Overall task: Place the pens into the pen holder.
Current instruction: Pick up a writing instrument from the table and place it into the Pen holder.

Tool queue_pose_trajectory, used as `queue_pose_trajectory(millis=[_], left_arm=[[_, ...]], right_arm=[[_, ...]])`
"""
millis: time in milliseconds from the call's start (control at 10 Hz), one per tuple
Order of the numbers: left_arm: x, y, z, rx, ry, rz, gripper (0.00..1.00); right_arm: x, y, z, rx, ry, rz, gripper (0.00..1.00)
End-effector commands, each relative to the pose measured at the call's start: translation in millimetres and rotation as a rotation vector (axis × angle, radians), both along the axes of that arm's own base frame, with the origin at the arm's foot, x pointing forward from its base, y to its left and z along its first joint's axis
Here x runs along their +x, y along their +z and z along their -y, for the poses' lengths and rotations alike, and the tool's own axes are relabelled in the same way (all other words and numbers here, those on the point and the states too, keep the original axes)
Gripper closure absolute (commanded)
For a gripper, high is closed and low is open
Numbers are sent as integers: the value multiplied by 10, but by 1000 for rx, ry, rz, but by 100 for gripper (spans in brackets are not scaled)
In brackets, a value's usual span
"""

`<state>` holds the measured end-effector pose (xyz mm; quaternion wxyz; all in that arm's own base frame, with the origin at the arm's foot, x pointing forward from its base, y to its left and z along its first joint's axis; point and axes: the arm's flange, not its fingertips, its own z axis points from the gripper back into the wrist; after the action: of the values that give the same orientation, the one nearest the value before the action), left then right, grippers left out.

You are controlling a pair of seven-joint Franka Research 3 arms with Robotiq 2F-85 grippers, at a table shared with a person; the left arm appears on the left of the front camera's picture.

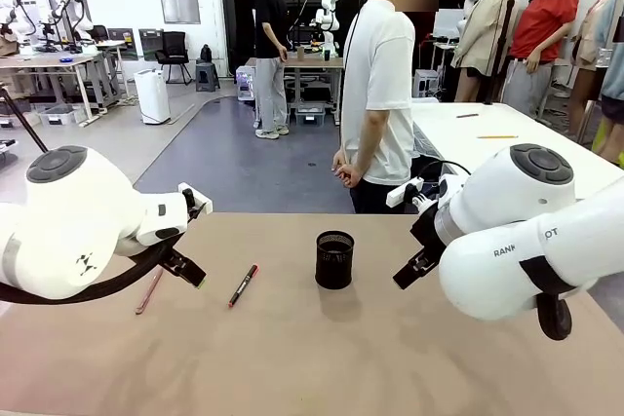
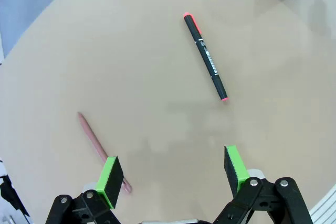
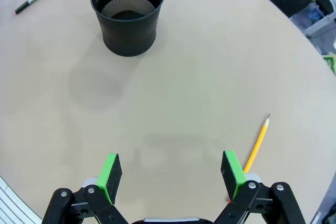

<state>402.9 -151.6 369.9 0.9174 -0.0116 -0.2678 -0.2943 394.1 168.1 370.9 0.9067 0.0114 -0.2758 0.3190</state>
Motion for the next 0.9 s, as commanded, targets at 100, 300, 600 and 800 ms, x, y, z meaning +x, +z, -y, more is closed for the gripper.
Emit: queue_pose_trajectory(millis=[100,300,600,800], left_arm=[[0,2,-1,0,0,0,0],[0,2,-1,0,0,0,0],[-40,89,-21,-5,-70,-59,0],[-18,188,11,-28,-132,-135,0]], right_arm=[[0,0,0,1,0,0,0],[0,0,0,1,0,0,0],[-72,-12,-44,28,25,-32,0],[-64,13,-54,78,80,-92,0]])
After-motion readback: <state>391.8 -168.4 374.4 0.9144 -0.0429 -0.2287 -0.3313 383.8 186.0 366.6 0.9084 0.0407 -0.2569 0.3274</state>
